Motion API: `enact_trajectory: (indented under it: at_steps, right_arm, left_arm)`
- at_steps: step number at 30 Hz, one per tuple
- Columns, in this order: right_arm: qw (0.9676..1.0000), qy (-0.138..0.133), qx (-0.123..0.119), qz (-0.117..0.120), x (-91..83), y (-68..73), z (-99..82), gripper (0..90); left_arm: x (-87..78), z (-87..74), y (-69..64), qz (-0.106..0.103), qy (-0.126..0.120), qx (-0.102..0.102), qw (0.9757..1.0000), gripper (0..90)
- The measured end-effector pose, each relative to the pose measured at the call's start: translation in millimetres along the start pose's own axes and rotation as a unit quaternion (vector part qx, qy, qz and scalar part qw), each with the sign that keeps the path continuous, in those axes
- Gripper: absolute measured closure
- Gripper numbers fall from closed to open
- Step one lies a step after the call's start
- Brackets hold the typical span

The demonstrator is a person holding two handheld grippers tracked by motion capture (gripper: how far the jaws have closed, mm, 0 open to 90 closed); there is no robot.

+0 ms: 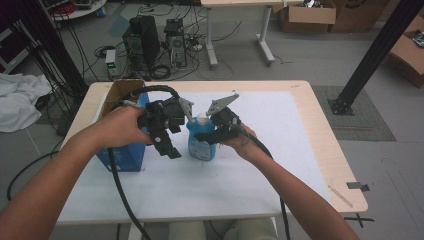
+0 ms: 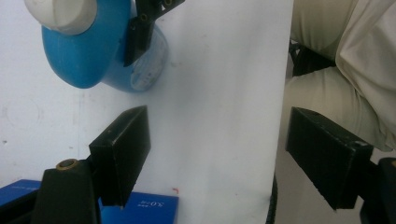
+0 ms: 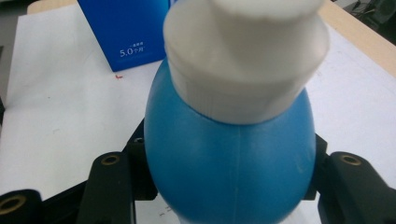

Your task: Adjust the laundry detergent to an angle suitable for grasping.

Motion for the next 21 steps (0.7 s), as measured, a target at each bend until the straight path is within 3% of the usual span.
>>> enact_trajectory:
  at_steps: [11, 21]
  right_arm:
    - [1.0000, 0.002, -0.001, -0.002, -4.2, 0.8, -1.3, 43.2]
    - [0.9999, 0.005, -0.008, 0.003, -27.5, -0.2, -9.1, 43.4]
  left_arm:
    - [-0.3, -0.4, 0.2, -0.001, -0.002, -0.004, 1.0000, 22.8]
    - [-1.8, -0.4, 0.4, 0.001, 0.001, -0.002, 1.0000, 22.8]
Point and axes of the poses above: each handheld gripper's, and its own axes: x roughly forward along the jaws, z roughly out of its top, y roughly to its left, the point moved 8 cm from there along x, roughly forward along the jaws, and after that the axes turned 15 degrees about -x, right-handed, at the moved point
